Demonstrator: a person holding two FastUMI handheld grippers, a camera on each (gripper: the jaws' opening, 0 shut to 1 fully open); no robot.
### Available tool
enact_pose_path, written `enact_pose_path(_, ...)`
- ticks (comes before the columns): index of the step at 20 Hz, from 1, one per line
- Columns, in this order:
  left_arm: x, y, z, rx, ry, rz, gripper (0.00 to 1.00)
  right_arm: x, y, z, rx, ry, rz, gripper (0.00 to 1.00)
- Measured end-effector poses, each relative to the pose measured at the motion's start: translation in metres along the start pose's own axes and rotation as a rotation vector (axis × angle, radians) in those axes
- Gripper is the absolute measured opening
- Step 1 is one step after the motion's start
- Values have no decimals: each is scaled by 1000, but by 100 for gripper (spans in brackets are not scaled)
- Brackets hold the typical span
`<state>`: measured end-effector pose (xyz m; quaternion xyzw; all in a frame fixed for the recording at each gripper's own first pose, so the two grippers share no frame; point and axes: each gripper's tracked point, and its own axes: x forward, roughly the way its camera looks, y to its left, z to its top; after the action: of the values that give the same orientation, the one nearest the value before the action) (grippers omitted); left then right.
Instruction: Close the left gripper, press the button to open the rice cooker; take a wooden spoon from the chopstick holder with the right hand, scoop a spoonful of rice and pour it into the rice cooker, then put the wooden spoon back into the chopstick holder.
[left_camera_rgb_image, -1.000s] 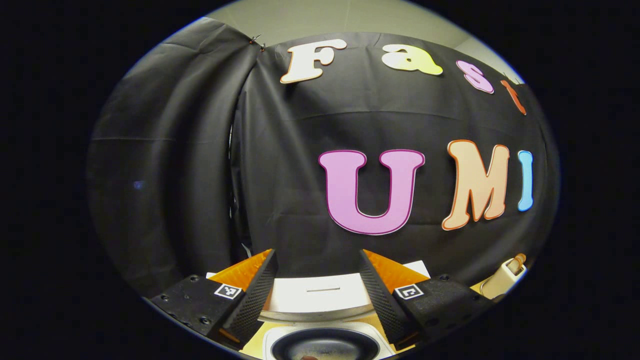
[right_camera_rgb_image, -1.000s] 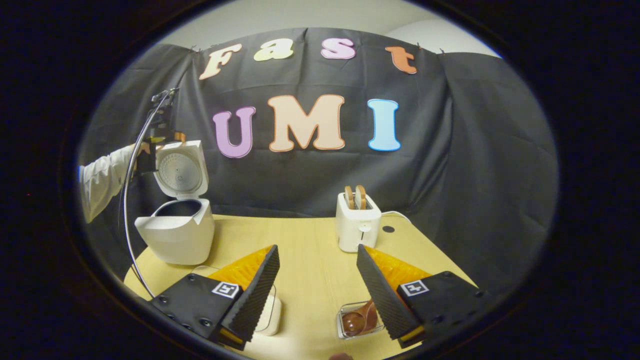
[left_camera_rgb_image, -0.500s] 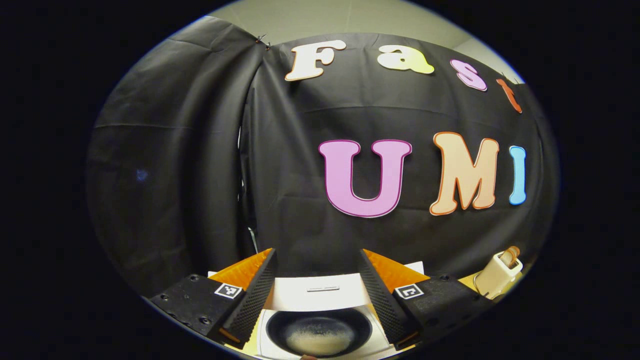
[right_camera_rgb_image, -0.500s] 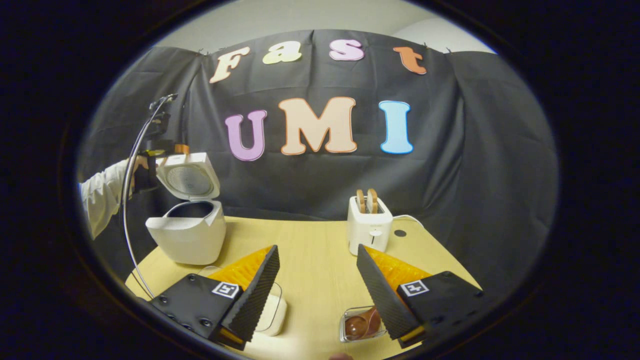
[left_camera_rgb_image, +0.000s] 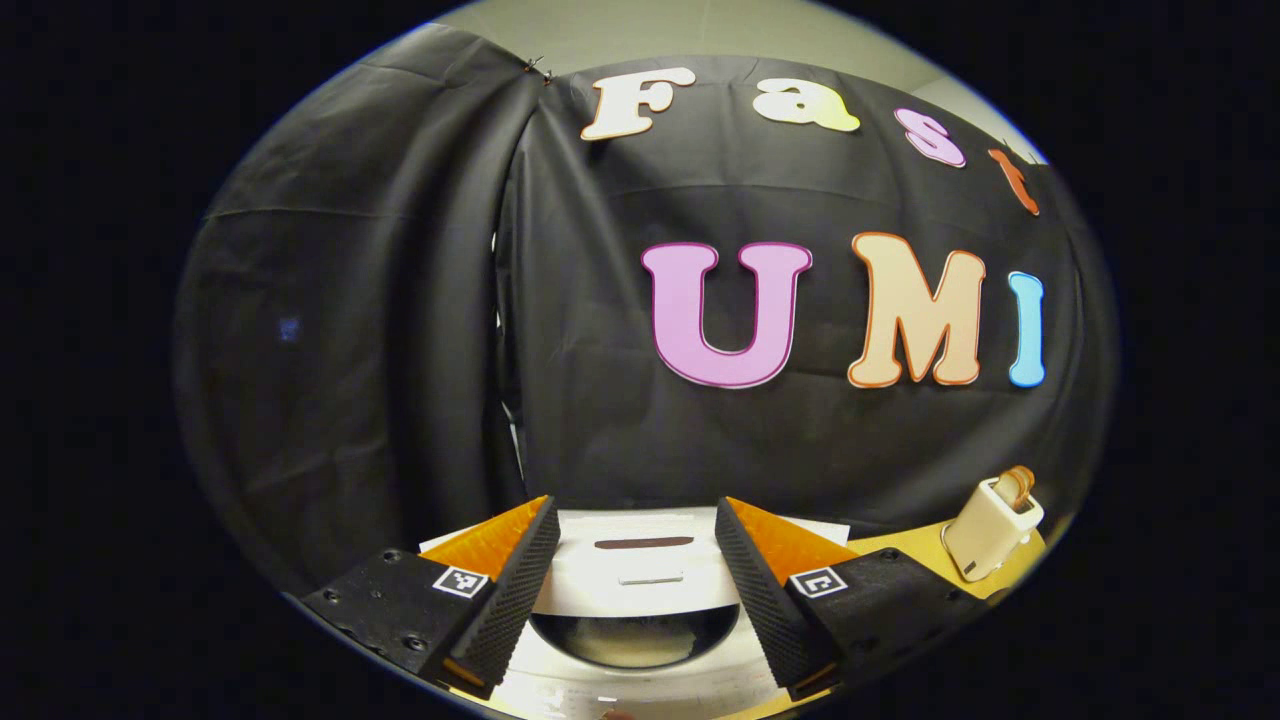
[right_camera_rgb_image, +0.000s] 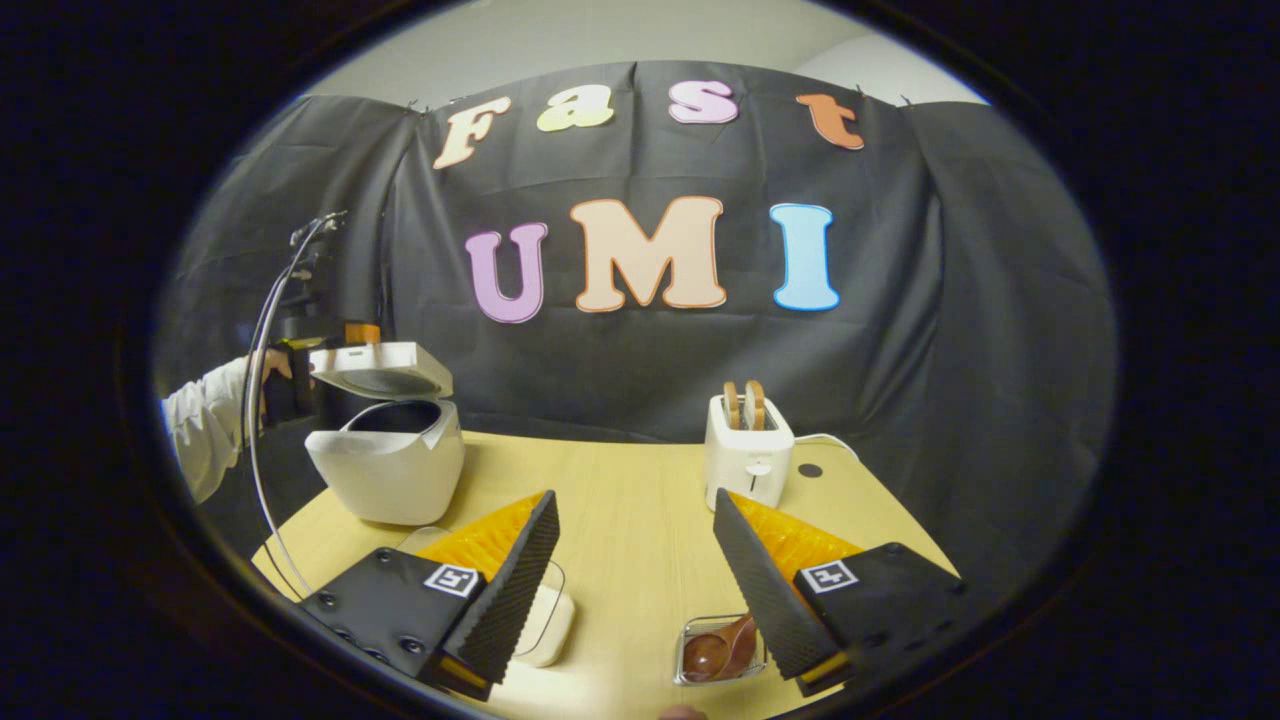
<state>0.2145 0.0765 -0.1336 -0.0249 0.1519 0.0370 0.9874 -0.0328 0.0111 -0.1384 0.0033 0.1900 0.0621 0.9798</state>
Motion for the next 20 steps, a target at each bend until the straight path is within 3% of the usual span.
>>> enact_pose_path(9, -10, 4, -71, -47, 124, 2, 94, 1, 2, -3, -15, 12, 13, 100)
enact_pose_path(20, -12, 5, -117, 25, 212, 14, 95, 4, 1, -12, -9, 7, -1, 99)
